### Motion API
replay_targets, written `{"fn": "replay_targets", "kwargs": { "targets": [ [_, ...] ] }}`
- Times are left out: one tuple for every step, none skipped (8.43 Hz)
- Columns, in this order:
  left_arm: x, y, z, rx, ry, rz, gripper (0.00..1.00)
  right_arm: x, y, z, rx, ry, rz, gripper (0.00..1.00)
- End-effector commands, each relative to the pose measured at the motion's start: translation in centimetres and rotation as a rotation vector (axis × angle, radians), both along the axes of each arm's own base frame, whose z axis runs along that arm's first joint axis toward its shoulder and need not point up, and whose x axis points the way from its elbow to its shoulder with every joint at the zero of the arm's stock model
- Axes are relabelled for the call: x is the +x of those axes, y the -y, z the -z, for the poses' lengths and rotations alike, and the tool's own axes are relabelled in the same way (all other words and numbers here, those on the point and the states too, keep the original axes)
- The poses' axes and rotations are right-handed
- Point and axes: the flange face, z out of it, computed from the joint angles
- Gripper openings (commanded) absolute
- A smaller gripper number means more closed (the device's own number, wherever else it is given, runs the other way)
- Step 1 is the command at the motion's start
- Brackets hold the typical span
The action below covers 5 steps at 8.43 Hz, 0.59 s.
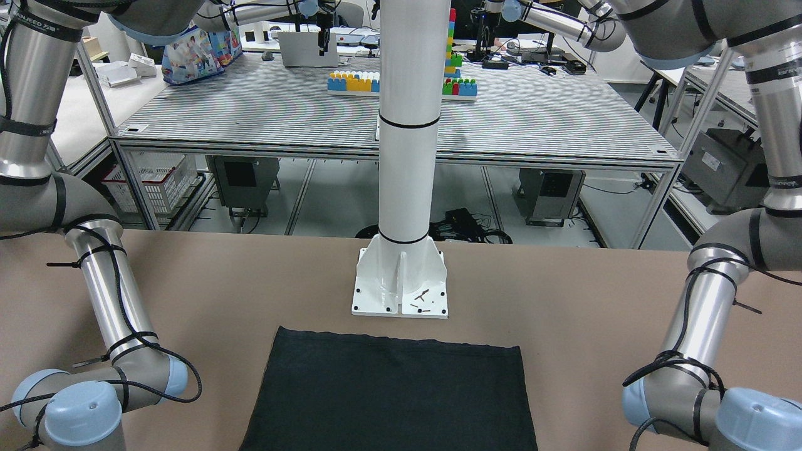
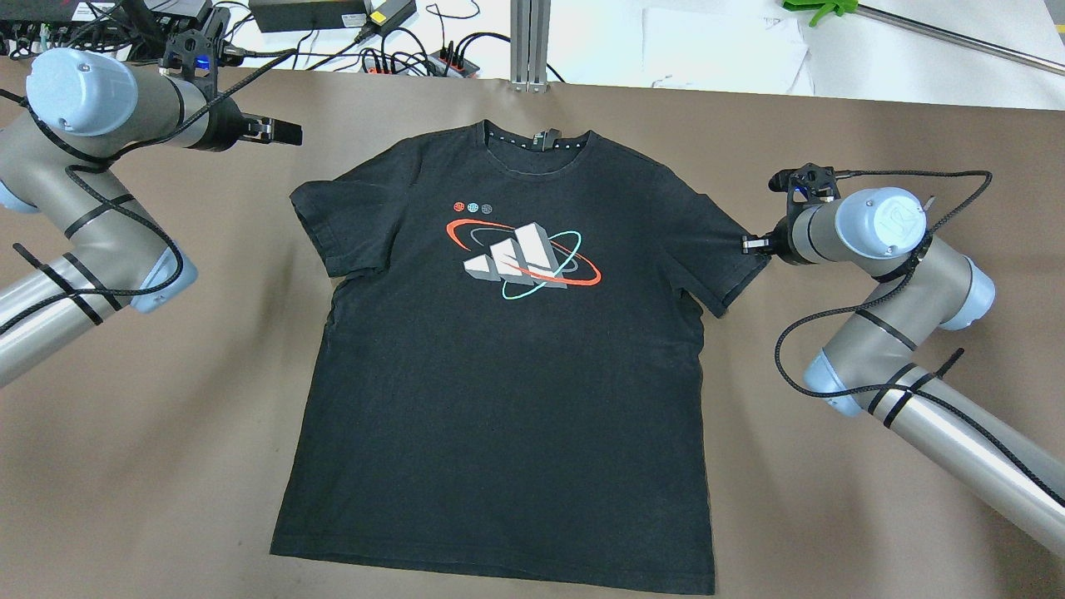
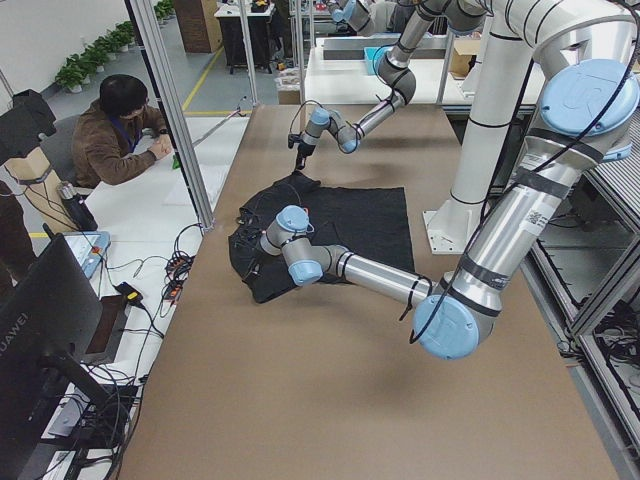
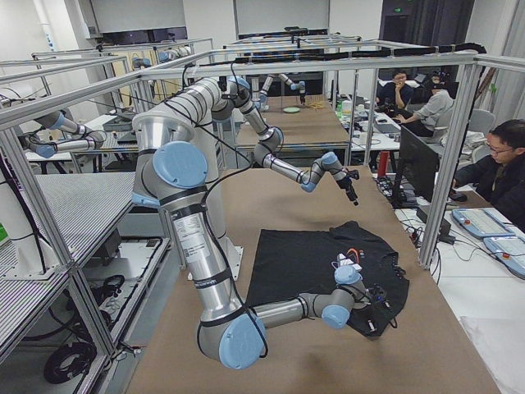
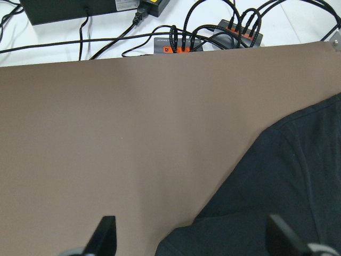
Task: Fold clothes
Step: 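Move both grippers in toward the shirt's sleeves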
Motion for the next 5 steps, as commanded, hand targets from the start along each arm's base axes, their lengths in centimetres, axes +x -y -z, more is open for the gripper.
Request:
{"fn": "replay_targets", "kwargs": {
  "targets": [
    [0.2, 0.1, 0.6, 0.004, -0.006, 0.001, 1.00, 0.3, 0.3, 1.9, 0.016, 0.019, 0.000, 0.00],
    [0.2, 0.1, 0.7, 0.004, -0.008, 0.002, 1.00, 0.3, 1.0, 4.1, 0.029, 0.034, -0.002, 0.00],
    [0.2, 0.1, 0.6, 0.004, -0.006, 0.001, 1.00, 0.9, 1.9, 7.5, 0.019, 0.054, 0.009, 0.00],
    [0.2, 0.1, 0.4, 0.001, -0.005, 0.001, 1.00, 1.0, 2.6, 12.1, 0.011, 0.075, 0.026, 0.00],
    [0.1, 0.2, 0.3, -0.001, -0.005, 0.001, 1.00, -0.3, 3.9, 17.3, 0.004, 0.077, 0.025, 0.00]
  ]
}}
